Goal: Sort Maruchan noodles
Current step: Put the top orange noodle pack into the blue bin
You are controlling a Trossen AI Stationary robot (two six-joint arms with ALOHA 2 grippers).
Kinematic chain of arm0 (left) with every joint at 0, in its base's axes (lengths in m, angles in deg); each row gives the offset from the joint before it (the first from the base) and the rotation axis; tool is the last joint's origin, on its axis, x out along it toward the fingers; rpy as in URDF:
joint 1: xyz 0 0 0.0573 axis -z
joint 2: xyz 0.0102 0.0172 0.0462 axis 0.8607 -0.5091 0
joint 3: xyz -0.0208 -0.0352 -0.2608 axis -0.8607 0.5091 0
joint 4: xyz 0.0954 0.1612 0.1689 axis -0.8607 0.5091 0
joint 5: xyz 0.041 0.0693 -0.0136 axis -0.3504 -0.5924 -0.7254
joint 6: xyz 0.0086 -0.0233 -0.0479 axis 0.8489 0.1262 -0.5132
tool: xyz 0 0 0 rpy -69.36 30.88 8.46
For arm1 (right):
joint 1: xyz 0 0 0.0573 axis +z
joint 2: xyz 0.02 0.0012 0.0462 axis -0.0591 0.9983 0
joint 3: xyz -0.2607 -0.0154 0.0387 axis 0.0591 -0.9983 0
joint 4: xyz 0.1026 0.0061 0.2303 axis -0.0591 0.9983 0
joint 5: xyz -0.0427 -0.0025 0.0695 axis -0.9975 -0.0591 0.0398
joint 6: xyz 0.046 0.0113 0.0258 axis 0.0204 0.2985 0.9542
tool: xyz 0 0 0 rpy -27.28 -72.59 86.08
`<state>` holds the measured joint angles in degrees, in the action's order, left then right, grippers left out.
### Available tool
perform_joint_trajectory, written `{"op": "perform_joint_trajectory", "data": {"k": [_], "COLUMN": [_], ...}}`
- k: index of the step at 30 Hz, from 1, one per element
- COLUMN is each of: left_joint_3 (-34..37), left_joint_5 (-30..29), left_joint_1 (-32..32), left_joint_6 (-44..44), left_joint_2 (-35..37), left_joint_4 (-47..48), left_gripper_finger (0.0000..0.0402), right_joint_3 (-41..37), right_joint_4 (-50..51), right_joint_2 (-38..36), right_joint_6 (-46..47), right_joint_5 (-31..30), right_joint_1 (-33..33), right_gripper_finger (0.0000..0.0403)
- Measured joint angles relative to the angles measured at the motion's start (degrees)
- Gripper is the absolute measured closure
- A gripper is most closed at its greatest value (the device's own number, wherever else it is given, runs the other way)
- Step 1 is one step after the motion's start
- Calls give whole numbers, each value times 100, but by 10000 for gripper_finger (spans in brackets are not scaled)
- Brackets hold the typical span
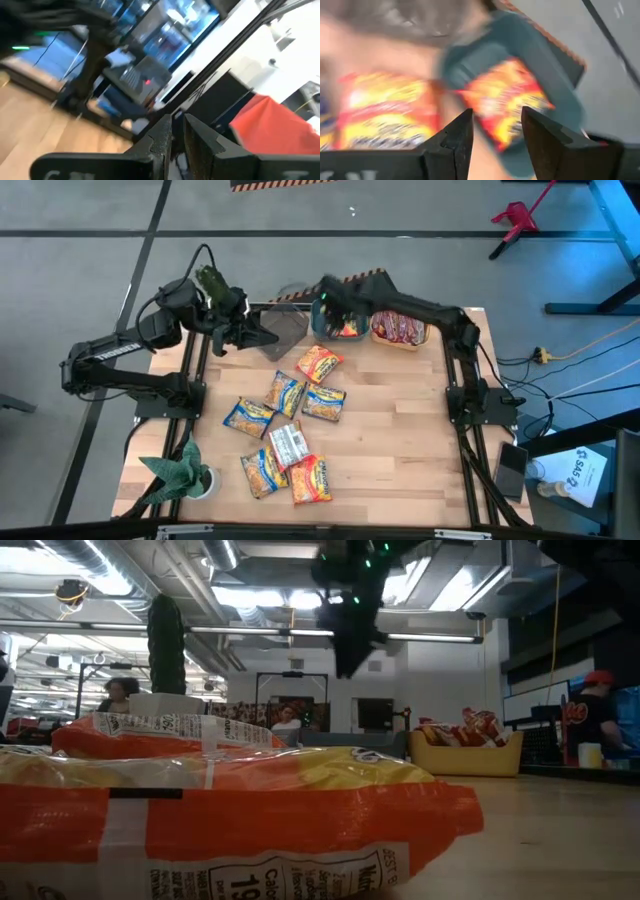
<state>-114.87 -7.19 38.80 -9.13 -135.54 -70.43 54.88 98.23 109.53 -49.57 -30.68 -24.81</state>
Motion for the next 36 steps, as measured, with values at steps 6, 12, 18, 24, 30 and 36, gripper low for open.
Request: {"op": "perform_joint_trajectory", "data": {"k": [6, 12, 18, 24, 30, 36], "left_joint_3": [1, 0, 0, 2, 0, 0], "left_joint_5": [-133, -394, -405, -404, -440, -970], "left_joint_1": [-114, -153, -153, -153, -153, -153], "left_joint_6": [556, 920, 1092, 1419, 1638, 1600], "left_joint_2": [250, 321, 310, 117, -33, -35], "left_joint_4": [1113, 1550, 1827, 2427, 2518, 2504], "left_gripper_finger": [358, 358, 358, 358, 358, 358], "right_joint_3": [-491, -831, -847, -838, -1349, -2150], "right_joint_4": [-582, -1385, -744, -524, -1268, -2194], "right_joint_2": [203, 711, 929, 860, 860, 862], "right_joint_6": [-735, -811, -1840, -3539, -4891, -5607], "right_joint_5": [105, -391, -1591, -1501, -988, -722], "right_joint_1": [999, 1608, 1813, 1842, 1777, 1762], "right_gripper_finger": [210, 136, 107, 111, 111, 111]}}
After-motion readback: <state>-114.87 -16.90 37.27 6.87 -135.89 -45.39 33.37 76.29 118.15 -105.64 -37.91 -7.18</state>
